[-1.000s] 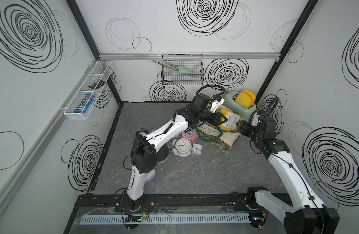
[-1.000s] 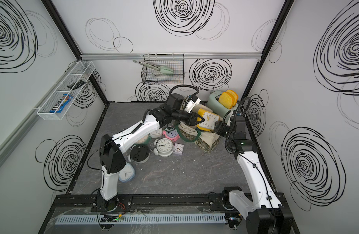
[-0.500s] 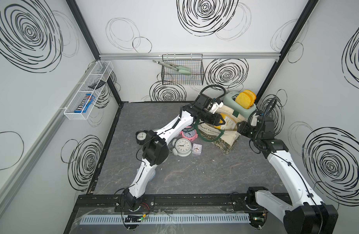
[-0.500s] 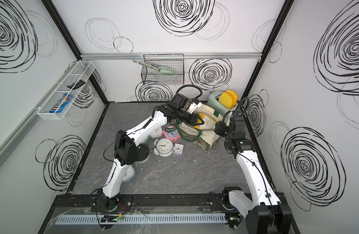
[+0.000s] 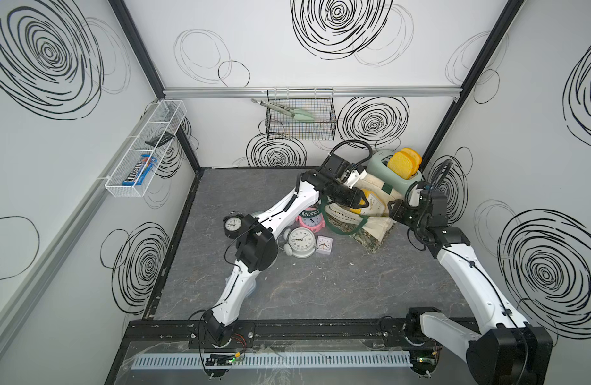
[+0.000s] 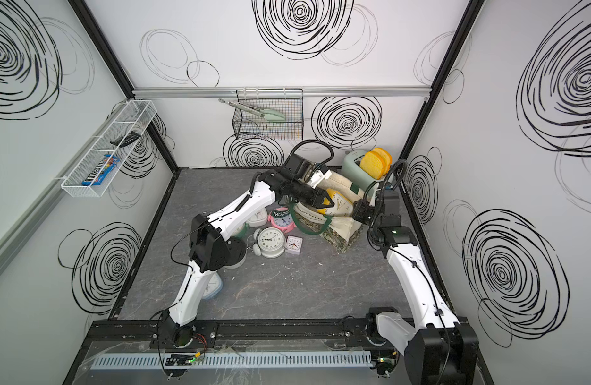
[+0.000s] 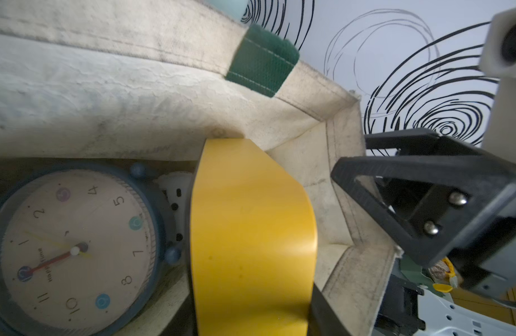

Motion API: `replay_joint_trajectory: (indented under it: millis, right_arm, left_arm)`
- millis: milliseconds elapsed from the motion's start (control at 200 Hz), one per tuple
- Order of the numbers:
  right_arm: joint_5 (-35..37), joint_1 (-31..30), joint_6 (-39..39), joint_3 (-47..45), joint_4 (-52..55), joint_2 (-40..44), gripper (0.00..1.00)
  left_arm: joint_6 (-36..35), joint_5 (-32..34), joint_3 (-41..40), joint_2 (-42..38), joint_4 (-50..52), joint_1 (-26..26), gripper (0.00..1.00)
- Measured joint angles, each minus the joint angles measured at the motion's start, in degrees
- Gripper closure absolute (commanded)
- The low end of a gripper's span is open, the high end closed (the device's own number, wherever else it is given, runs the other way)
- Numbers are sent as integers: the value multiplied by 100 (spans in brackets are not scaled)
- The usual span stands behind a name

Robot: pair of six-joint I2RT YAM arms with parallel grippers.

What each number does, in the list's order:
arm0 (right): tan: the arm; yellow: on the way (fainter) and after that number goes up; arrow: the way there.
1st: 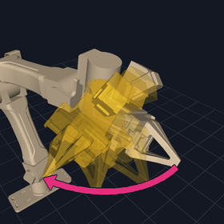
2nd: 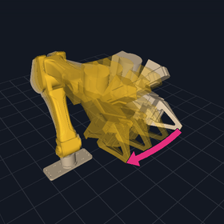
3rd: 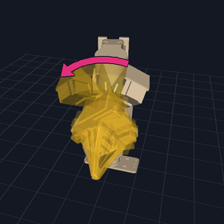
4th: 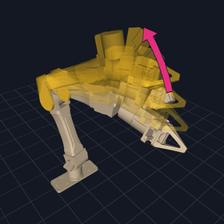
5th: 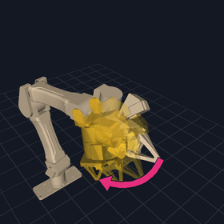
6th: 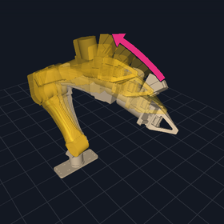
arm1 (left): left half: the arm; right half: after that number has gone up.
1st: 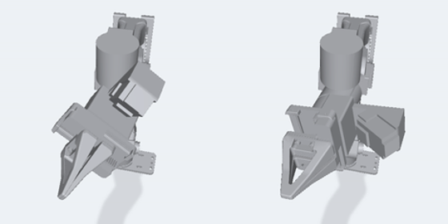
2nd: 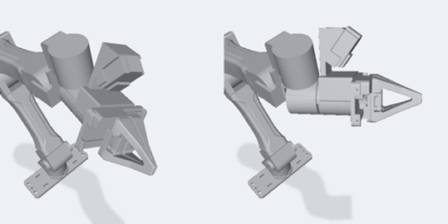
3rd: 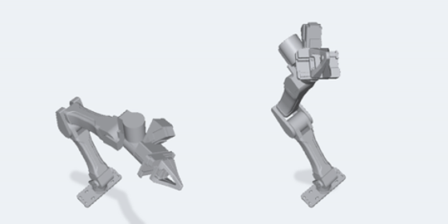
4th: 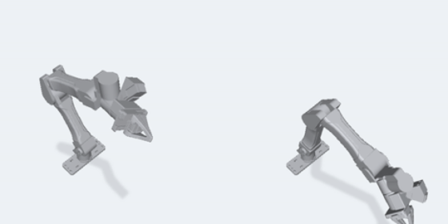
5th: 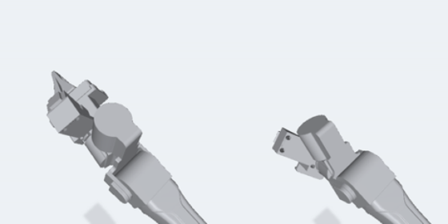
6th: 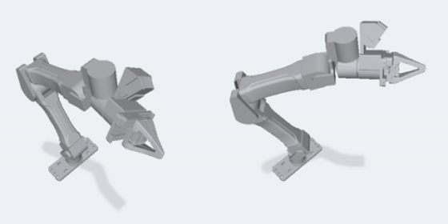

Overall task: Put the alarm clock into the canvas bag
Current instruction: Place the alarm at the canvas bag, then pick up the alarm from the center of the board.

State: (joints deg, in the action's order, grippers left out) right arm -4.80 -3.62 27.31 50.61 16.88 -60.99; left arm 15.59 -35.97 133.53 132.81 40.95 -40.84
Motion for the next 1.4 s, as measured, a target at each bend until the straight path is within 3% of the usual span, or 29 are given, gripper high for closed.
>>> replay_joint_trajectory:
  millis: [185, 485, 535, 846, 986, 1096, 1171, 1256, 1321, 1401]
  right_arm:
    - [-37, -61, 0, 0, 44, 175, 88]
    - [-50, -61, 48, -11, 85, 229, 95]
    - [-52, -61, 55, -13, 87, 247, 96]
    - [-57, -61, 52, -79, 92, 363, 95]
    - [-76, -59, 68, -144, 85, 442, 86]
    - [-157, -59, 90, -175, 52, 518, 72]
    - [-238, -59, 105, -177, 24, 595, 52]
    - [-328, -61, 85, -181, -28, 693, 38]
    - [-417, -61, 76, -188, -70, 765, 23]
    - [-501, -70, 101, -192, -131, 844, 11]
  left_arm:
    - [59, 48, 39, 85, 13, -31, 40]
    - [299, 293, 44, 7, -166, 92, 0]
    - [313, 385, 44, -59, -199, 140, 4]
    - [195, 1462, 44, -881, -240, 275, 4]
    - [127, 2157, -173, -1569, -258, 192, 4]
    - [105, 2649, -984, -2503, -343, 136, 4]
    - [105, 2942, -1869, -3311, -444, 129, 4]
    - [177, 3121, -2946, -4253, -487, 262, 4]
    - [267, 3226, -3821, -5034, -476, 535, 4]
    - [382, 3379, -4629, -5799, -361, 911, 4]
